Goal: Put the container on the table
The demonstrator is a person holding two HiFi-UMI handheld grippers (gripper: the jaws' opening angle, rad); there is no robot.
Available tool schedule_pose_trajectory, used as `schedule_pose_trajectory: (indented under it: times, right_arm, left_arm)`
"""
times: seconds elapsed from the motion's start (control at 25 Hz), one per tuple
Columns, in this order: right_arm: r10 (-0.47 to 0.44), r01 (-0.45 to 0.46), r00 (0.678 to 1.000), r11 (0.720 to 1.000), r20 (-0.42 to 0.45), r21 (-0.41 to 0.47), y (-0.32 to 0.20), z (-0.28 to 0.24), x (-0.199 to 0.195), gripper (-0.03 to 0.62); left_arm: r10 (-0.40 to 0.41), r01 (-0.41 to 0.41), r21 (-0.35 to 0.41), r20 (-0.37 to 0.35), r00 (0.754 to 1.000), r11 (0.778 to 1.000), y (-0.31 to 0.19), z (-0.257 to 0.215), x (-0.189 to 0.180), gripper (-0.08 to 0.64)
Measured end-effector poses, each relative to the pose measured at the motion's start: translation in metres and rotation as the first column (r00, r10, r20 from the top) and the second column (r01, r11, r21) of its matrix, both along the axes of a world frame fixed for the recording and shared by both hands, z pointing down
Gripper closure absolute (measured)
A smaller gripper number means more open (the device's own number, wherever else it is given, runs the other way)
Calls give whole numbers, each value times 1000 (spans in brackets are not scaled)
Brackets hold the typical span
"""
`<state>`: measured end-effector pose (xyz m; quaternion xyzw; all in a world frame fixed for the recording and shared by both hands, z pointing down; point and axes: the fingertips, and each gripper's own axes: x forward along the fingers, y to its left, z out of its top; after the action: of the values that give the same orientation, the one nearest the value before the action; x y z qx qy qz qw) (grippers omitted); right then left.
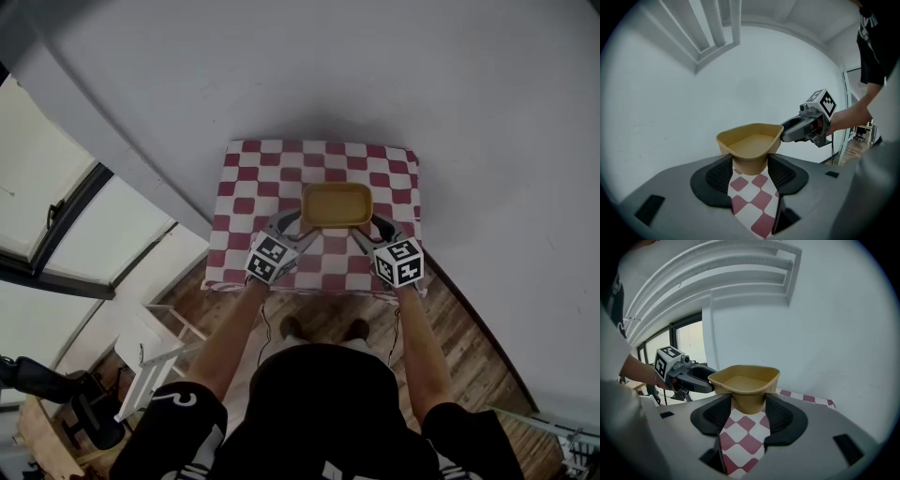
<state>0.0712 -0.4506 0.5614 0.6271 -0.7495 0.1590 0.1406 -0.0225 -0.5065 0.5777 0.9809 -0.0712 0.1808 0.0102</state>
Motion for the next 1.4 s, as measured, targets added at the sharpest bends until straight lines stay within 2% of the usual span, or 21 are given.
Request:
schedule_pose_trajectory:
  times: [0.2, 0.48, 0.8, 0.96, 1.4]
  right_arm:
    - [-15, 15, 1000, 1000, 21, -1, 1, 6, 15, 348]
    - [-18, 18, 1000, 1000, 20, -17, -2, 14, 36, 348]
    - [-19, 20, 999, 999, 29, -36, -17, 37, 52, 350]
    - [-30, 31, 999, 998, 26, -55, -25, 55, 55, 351]
    - [-39, 43, 998, 993, 39, -107, -53, 98, 70, 354]
  left_arm:
    - [-15, 15, 33, -15, 1000, 999, 2, -10, 18, 313]
    - [-31, 31, -9, 7, 1000, 999, 1, 7, 36, 313]
    - [-24, 23, 15, 23, 999, 1000, -16, 26, 53, 313]
    - [-31, 29, 26, 63, 998, 999, -23, 45, 55, 313]
    - [-44, 41, 26, 115, 992, 999, -49, 82, 69, 313]
